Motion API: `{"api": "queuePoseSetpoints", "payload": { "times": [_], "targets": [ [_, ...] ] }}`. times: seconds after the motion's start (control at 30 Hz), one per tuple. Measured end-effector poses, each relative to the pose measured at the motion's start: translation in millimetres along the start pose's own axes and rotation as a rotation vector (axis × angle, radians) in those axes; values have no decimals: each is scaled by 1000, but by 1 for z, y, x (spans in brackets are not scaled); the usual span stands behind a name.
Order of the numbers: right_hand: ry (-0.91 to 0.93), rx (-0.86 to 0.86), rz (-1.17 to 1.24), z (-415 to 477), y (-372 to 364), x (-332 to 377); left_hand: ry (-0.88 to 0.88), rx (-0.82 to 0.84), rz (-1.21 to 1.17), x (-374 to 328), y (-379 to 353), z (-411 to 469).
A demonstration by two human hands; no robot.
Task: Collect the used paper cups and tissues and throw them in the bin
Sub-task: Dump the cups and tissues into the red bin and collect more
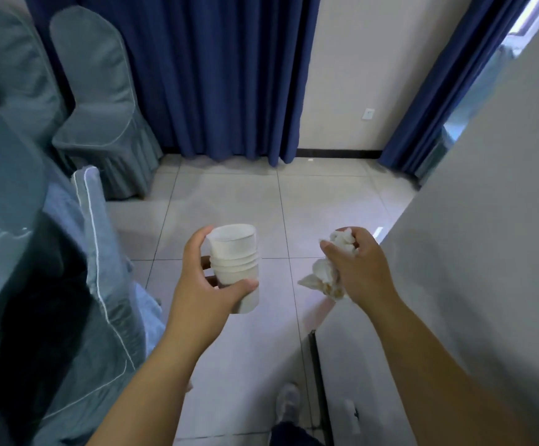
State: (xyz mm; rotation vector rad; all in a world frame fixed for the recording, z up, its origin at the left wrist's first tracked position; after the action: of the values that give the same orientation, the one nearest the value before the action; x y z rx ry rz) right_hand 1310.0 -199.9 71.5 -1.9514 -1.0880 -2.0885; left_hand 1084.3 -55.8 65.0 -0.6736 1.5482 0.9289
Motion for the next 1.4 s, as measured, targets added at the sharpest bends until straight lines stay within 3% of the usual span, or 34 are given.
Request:
{"api": "queuePoseSetpoints", "payload": {
  "times": [0.27, 0.6, 0.77, 1.0, 1.4],
  "targets": [
    [-67, 101, 42, 168, -26, -19, 25, -29, -21, -2, -69, 156],
    [-155, -51, -8, 329, -15, -30, 52, 94, 47, -12, -165, 321],
    [-251, -158, 12, 396, -3, -59, 31, 271, 104, -11, -227, 416],
    [-457, -424, 54, 453, 45, -111, 0, 691, 256, -9, -356, 519],
    [-874, -784, 144, 437, 136, -274, 11, 1255, 515, 54, -612, 510]
  ]
}}
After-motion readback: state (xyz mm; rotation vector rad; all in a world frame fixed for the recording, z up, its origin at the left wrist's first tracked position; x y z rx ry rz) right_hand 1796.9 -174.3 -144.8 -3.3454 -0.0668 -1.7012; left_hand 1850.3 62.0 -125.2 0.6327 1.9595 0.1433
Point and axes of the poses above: each hand's wrist, its own z-axis towards the middle knuckle, its own y-axis out of the back of the hand, x = y × z, the point moved 10 cm from there along z, towards the middle knuckle, and after that the axes turned 1 degree about -y, right-handed, at the moved point
